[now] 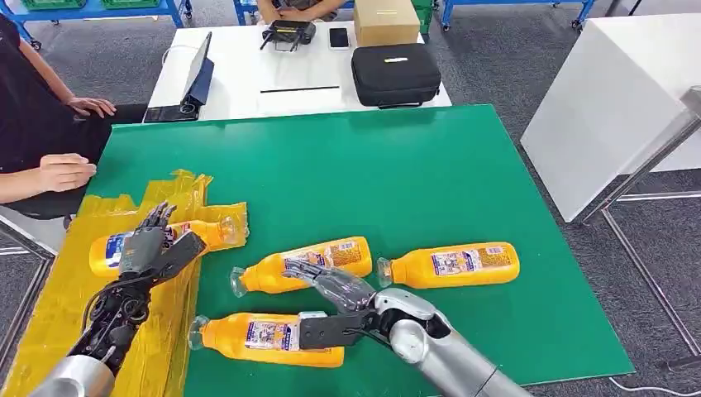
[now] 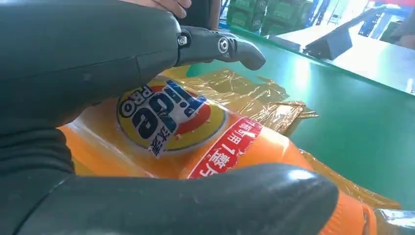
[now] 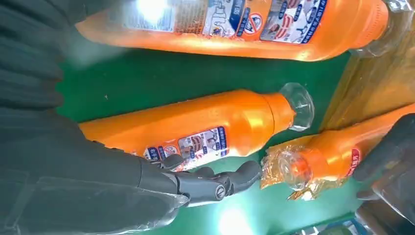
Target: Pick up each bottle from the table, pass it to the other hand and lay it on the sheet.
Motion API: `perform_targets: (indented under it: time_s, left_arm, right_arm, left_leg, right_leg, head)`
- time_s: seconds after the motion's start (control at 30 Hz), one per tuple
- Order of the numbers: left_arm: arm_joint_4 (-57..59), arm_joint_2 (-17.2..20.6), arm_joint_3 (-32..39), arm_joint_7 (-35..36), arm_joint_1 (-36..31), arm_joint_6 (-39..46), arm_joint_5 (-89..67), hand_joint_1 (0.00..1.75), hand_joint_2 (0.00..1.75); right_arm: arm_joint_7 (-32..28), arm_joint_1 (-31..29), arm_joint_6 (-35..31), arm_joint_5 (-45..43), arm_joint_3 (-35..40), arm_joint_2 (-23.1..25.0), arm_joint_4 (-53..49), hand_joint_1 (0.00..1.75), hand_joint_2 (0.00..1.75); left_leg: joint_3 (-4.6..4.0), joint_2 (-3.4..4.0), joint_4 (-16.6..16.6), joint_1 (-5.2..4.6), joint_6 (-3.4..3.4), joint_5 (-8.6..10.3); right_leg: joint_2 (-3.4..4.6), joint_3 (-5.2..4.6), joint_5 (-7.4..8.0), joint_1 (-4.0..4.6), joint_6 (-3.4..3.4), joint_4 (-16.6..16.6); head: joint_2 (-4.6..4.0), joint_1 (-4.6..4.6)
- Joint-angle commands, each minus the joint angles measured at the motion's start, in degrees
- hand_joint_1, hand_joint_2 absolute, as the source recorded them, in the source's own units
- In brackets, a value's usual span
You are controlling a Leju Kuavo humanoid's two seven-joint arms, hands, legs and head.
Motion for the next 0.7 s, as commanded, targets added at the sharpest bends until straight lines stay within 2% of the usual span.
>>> perform_targets:
  time_s: [0.03, 0.07, 0.1, 0.2, 0.3, 0.43, 0.7]
  left_arm:
    - [-3.19, -1.04, 4.31, -4.33, 2.70, -5.20, 7.58, 0.00, 0.00]
    - [-8.53, -1.82, 6.64, -7.22, 4.71, -6.80, 13.01, 0.00, 0.00]
    - [-14.40, -2.34, 7.74, -8.83, 6.58, -7.30, 16.94, 0.00, 0.00]
    - [-32.18, -2.38, 6.70, -7.34, 10.12, -7.02, 22.13, 0.00, 0.00]
    - [-42.00, -2.61, 6.74, -6.07, 11.03, -7.46, 26.05, 0.00, 0.00]
    - [-45.84, -2.70, 6.72, -5.56, 10.66, -7.13, 26.44, 0.00, 0.00]
    - [-45.55, -2.52, 5.50, -6.05, 10.59, -7.17, 26.93, 0.00, 0.00]
  right_arm:
    - [-3.17, -0.54, -7.17, -0.19, -1.31, -0.65, -0.35, 0.00, 1.75]
    - [-7.28, 1.77, -16.20, 0.56, -4.66, 0.51, -3.43, 0.00, 1.75]
    - [-9.58, 3.14, -20.49, -0.09, -6.70, 1.02, -6.34, 0.00, 1.75]
    - [-10.56, 5.68, -22.41, -1.61, -9.91, 0.65, -12.55, 0.00, 1.75]
    - [-10.08, 6.37, -22.04, -1.27, -10.06, 0.41, -11.58, 0.00, 1.75]
    - [-10.38, 6.65, -23.11, -0.99, -9.62, 0.33, -10.87, 0.00, 1.75]
    - [-9.18, 7.56, -23.18, -0.92, -9.54, 0.08, -11.66, 0.00, 1.75]
  left_leg:
    - [0.06, 0.07, -0.04, 0.02, -0.10, -0.04]
    - [0.06, 0.06, -0.03, 0.01, -0.08, -0.04]
    - [0.06, 0.05, -0.03, 0.02, -0.10, -0.04]
    - [-0.08, -0.06, 0.08, 0.05, -0.11, -0.08]
    - [-0.33, -0.12, 0.21, 0.13, -0.07, -0.08]
    - [-0.37, -0.14, 0.15, 0.09, -0.10, -0.11]
    - [-0.41, -0.06, 0.04, 0.03, -0.06, -0.03]
  right_leg:
    - [-0.02, 0.05, -0.02, 0.04, -0.11, -0.05]
    - [-0.01, 0.04, -0.02, 0.02, -0.09, -0.03]
    - [-0.04, 0.04, -0.03, 0.03, -0.12, -0.03]
    - [-0.15, -0.06, -0.09, 0.07, -0.12, 0.04]
    - [-0.18, -0.29, -0.07, 0.15, -0.08, 0.05]
    - [-0.23, -0.30, -0.14, 0.13, -0.12, 0.05]
    - [-0.12, -0.38, -0.03, 0.07, -0.08, -0.02]
  head:
    - [0.00, 0.00]
    - [0.00, 0.00]
    - [0.00, 0.00]
    - [0.00, 0.02]
    - [0.00, -0.02]
    - [0.00, 0.02]
    - [0.00, 0.00]
